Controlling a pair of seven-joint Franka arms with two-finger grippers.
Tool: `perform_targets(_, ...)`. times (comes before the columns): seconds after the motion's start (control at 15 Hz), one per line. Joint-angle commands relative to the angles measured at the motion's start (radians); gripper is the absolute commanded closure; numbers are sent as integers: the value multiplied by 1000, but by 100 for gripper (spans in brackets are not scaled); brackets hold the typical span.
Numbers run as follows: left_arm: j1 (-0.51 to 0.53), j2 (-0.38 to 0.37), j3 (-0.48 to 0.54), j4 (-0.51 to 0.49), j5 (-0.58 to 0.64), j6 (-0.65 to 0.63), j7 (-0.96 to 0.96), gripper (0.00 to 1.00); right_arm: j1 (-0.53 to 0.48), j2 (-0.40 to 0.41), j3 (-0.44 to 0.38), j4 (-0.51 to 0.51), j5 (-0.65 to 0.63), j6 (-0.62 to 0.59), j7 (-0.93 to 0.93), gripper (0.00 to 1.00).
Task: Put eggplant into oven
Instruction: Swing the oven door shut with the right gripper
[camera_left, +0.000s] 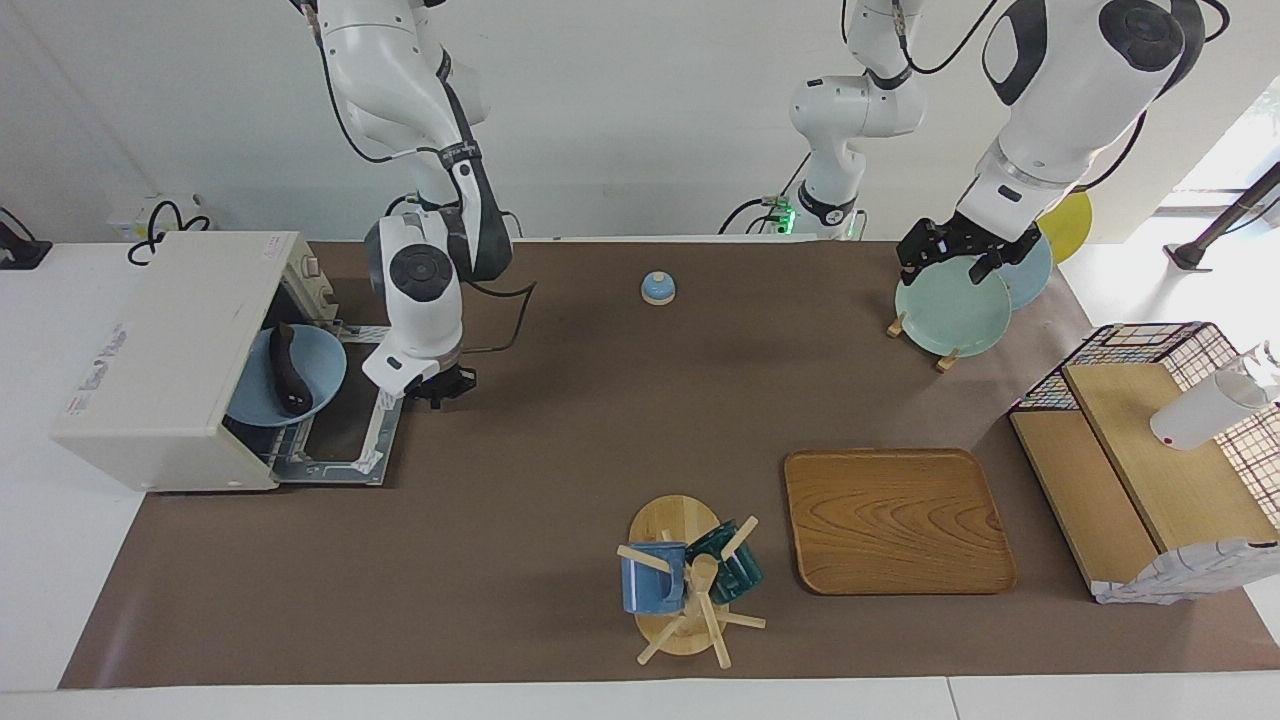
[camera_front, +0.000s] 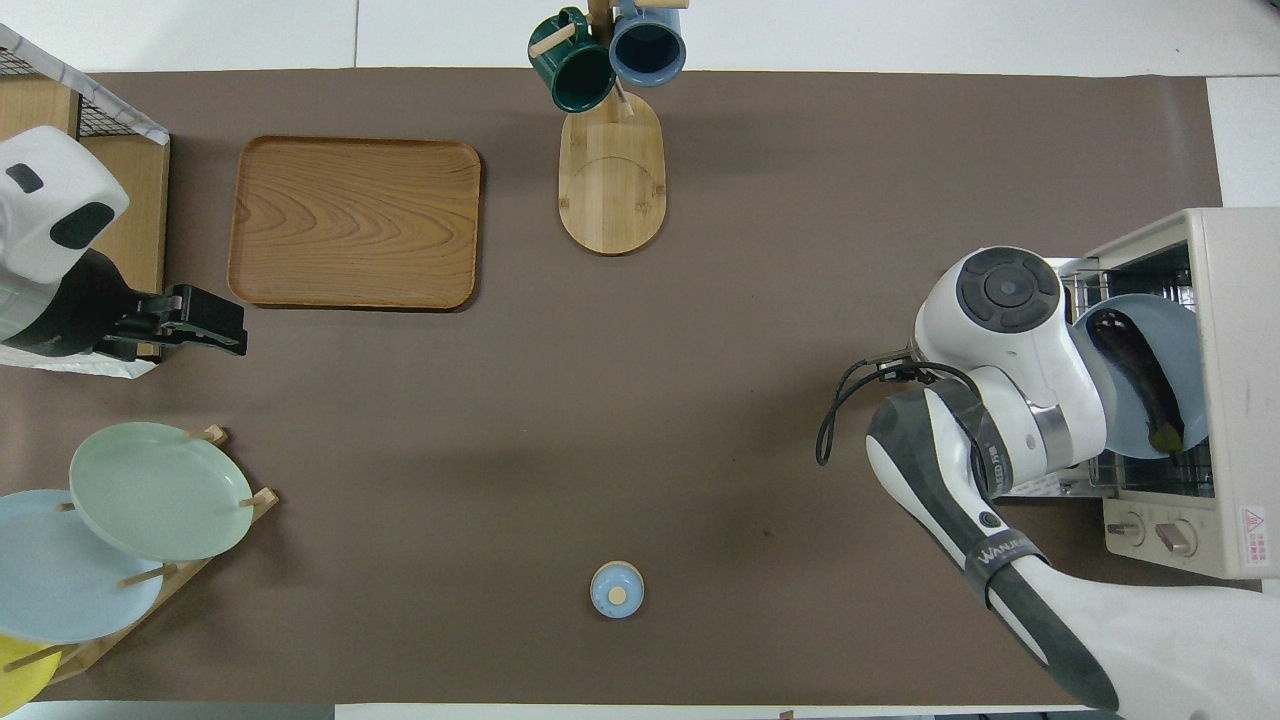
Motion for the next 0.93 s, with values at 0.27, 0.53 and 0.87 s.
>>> perform_targets(0.27,15,-19,-9,-12,14,6,19,0,-17,5,6,0,-192,-31,-2,100)
perform_targets(0.53,15,-19,-9,-12,14,4,16,0,-38,8,6,-3,-214,-29,-2,100)
perform_targets(0.87,15,-23,-9,-15,14,-1,13,0,-55,9,8,-4,-214,-22,-12,100)
